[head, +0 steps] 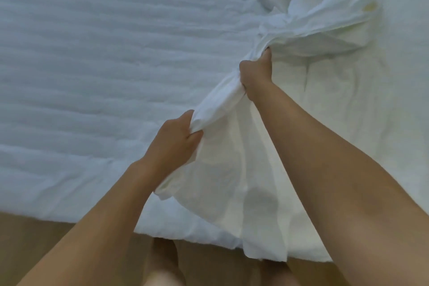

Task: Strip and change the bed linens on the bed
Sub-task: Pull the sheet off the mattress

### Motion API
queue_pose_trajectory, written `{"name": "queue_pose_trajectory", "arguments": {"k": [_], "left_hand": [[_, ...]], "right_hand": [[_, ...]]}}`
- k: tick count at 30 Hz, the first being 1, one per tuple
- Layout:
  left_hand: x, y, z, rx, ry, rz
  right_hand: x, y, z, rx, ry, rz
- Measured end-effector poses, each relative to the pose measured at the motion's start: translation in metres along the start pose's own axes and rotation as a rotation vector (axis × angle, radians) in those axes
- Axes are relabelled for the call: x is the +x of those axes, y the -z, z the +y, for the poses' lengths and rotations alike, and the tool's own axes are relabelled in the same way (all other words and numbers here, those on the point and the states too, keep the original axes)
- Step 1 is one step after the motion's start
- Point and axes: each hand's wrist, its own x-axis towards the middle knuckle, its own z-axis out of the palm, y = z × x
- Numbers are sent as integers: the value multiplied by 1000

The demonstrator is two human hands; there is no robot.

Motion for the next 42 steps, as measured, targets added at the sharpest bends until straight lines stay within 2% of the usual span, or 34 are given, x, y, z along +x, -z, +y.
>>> {"name": "queue_pose_trajectory", "arguments": {"k": [4, 7, 10, 13, 15, 17, 19, 24, 29, 33, 36, 39, 42], "left_hand": [[6, 93, -106, -142, 78, 147], [-12, 174, -197, -235, 215, 300], [-49, 229, -286, -272, 426, 427], [-81, 240, -363, -296, 696, 500], [-93, 232, -397, -288, 887, 423], [-95, 219, -414, -300, 995, 293], [-90, 209, -420, -298, 987, 204], [-43, 202, -411, -147, 875, 196], [25, 192, -377, 12, 621, 98], [83, 170, -346, 305, 293, 56], [122, 145, -329, 540, 94, -42], [159, 118, -318, 740, -16, -148], [189, 95, -306, 844, -107, -261]], "right_hand": [[-20, -156, -34, -125, 99, -51], [-61, -306, -63, -290, 281, -183], [-109, -438, -57, -485, 364, -434], [-149, -518, -9, -616, 258, -814], [-170, -541, 29, -700, 155, -949], [-182, -544, 60, -730, 50, -960], [-180, -534, 82, -778, -2, -930], [-135, -487, 88, -745, -20, -692], [-87, -435, 74, -761, -29, -522], [-53, -386, 67, -865, 52, -318], [-26, -346, 68, -903, 36, -171], [0, -302, 76, -974, -11, -61], [15, -269, 86, -1042, -52, -27]]}}
